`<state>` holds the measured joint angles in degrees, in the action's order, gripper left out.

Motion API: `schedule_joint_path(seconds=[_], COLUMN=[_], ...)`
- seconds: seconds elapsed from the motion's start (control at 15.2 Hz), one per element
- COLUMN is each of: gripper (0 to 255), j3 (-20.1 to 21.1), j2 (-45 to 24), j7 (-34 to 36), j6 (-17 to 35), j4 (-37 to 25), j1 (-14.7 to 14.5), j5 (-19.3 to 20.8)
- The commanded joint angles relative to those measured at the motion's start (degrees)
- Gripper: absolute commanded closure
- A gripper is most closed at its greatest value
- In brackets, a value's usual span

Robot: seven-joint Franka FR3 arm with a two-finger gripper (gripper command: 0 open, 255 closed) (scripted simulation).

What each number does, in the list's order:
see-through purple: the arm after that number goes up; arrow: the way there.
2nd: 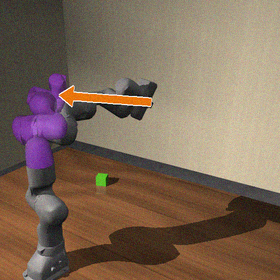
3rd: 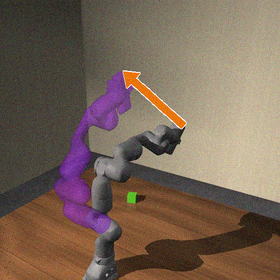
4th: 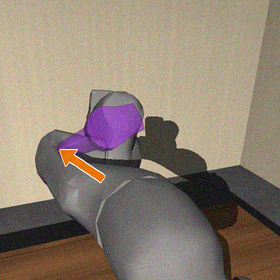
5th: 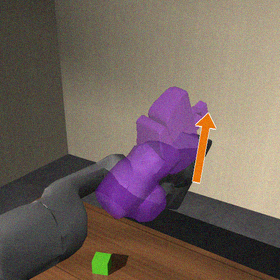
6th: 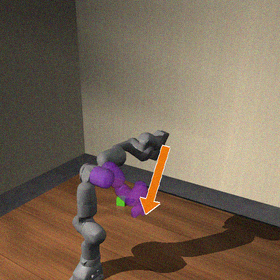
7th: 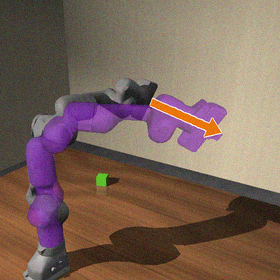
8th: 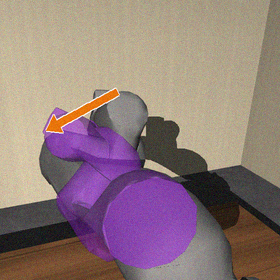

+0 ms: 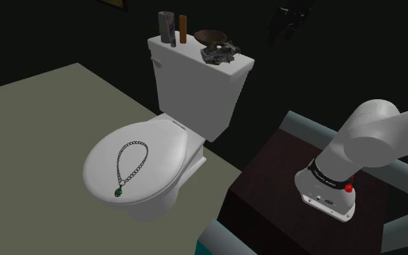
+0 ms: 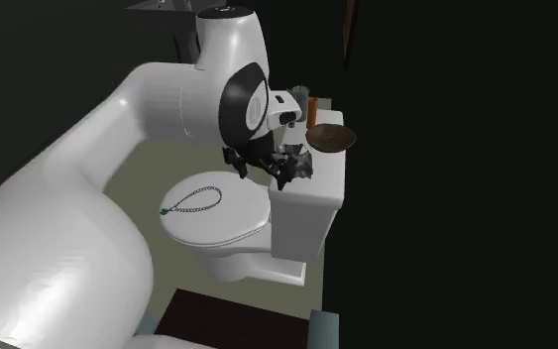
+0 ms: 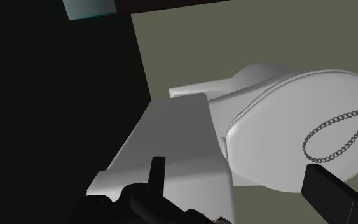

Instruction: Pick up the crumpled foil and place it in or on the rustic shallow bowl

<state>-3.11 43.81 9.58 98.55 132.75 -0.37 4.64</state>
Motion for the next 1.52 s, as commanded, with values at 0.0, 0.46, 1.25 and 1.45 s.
schedule_joint_path(seconds=[0.0, 0.46, 1.25, 1.45], gripper=[0, 0, 0, 0], j3=[0.0, -7.1, -15.5, -15.5], j2=[0.0, -12.4, -34.5, -35.4], j7=[0.0, -12.0, -31.9, -32.2], j6=[0.0, 10.8, 21.0, 23.1], j4=[0.0, -3.6, -16.4, -15.1], j1=[0.0, -2.4, -6.7, -6.8], j5=[0.0, -0.2, -8.8, -9.2])
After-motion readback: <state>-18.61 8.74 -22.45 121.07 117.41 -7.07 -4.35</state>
